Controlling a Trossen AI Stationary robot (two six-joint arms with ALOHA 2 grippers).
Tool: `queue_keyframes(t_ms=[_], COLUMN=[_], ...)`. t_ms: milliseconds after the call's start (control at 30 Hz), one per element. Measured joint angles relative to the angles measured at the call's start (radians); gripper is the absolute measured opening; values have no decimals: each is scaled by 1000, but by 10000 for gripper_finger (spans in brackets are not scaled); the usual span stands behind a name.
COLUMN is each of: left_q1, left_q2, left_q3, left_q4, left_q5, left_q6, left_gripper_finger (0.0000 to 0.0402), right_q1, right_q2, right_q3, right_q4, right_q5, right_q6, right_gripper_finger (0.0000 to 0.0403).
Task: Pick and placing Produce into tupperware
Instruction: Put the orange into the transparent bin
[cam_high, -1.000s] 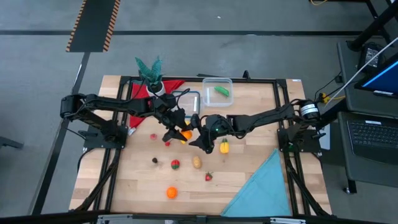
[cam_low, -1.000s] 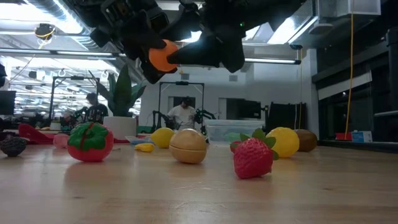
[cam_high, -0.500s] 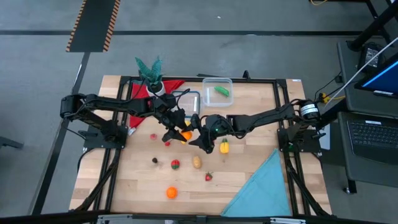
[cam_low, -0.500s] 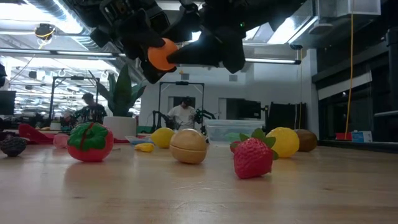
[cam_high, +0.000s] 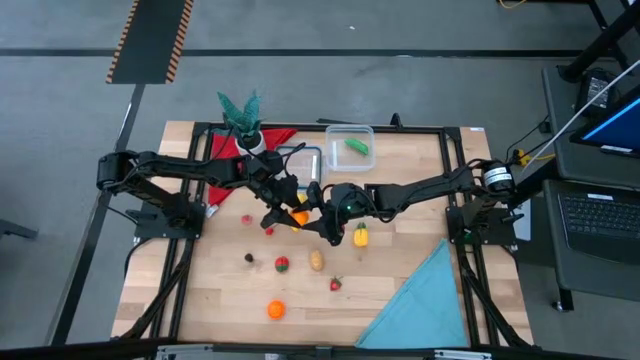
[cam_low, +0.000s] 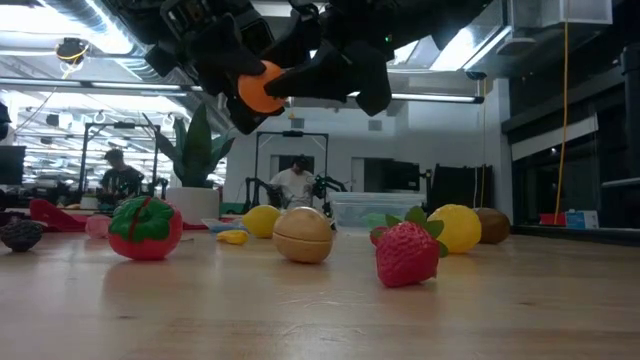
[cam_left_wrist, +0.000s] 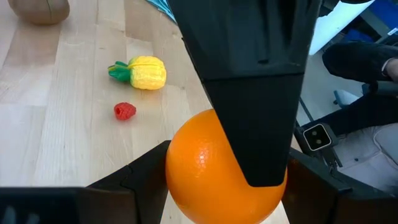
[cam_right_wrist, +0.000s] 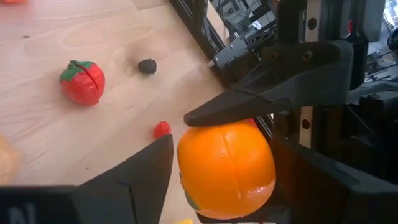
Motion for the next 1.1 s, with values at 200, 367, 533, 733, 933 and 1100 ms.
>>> queue_keyframes(t_ms=[200,367,533,733,933,1100], left_q1=[0,0,0,0,0,0], left_q2=[0,0,0,0,0,0], left_q3=[0,0,-2,-2,-2,-2], left_q4=[8,10,33,65,63,55], left_q5=[26,29,53,77,78,75], left_q6=[-19,-26,-54,-74,-76,-76], left_gripper_finger=[239,239,239,239,239,239], right_q1=[0,0,0,-1,0,0], right_q2=[-1,-1,-2,-2,-2,-1], right_q3=[1,1,1,1,1,0], right_q4=[1,0,1,-1,1,13], right_q5=[-4,-4,-4,-2,-2,0], right_q6=[0,-3,-5,-5,-4,-4], right_gripper_finger=[266,266,266,266,251,214])
